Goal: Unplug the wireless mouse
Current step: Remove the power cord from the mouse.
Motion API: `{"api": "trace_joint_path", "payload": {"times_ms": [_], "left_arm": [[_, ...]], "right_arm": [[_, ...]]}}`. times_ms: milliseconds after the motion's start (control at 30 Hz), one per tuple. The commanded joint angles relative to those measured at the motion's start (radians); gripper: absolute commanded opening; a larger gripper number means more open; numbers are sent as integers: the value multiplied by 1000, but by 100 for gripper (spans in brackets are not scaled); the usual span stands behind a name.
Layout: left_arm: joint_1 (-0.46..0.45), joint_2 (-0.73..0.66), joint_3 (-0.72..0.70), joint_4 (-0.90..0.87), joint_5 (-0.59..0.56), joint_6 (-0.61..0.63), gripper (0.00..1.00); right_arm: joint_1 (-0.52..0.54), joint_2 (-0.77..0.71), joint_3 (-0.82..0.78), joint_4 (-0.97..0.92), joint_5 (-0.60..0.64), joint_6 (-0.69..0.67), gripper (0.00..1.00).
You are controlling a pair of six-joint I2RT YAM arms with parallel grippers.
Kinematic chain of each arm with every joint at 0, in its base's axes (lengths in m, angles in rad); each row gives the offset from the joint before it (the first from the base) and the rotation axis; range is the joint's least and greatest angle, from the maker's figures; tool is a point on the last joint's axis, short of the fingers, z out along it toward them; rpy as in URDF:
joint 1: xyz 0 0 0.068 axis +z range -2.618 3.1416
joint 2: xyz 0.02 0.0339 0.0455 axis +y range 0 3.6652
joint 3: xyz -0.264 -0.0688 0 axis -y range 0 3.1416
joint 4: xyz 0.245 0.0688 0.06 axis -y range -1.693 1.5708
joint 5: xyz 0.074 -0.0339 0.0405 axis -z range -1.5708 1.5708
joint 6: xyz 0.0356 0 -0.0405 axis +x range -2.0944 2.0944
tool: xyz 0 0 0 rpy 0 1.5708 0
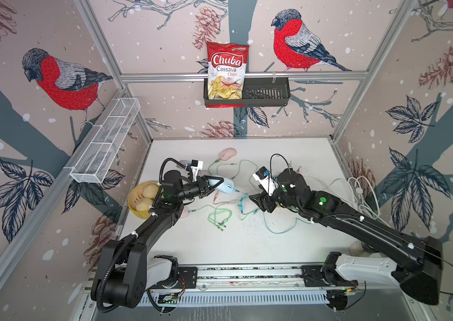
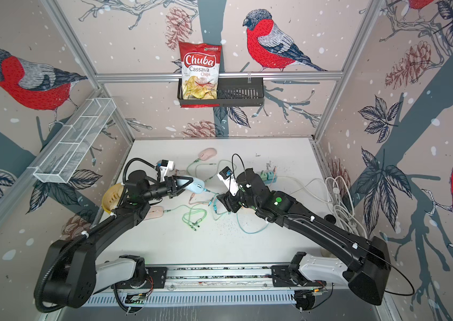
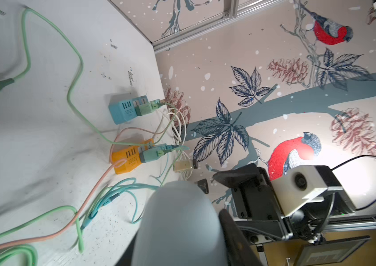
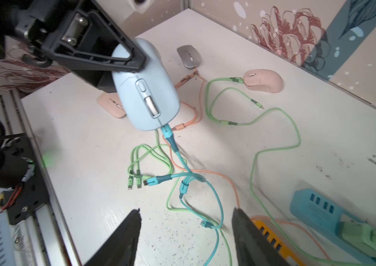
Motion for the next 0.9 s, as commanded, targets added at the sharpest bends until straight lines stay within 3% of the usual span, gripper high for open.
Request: {"api": "trace_joint_path", "payload": {"times_ms": [0, 167, 433, 533, 700, 867], "left_arm": [[6, 26, -20, 295, 88, -204, 0], [6, 82, -50, 587, 133, -427, 0], [5, 120, -85, 806, 143, -588, 0], [5, 129, -86, 845, 144, -616, 0], [5, 146, -85, 857, 147, -613, 0], [10, 168, -92, 778, 156, -527, 0]], "right_arm": [[6, 14, 1, 84, -106, 6, 54], [27, 99, 73, 48, -69, -38, 47], [51, 201, 143, 26, -20, -82, 39], [52, 224, 163, 2, -18, -91, 31], [55, 227, 160, -9, -11, -75, 0], [53, 181, 118, -22, -15, -63, 0]]}}
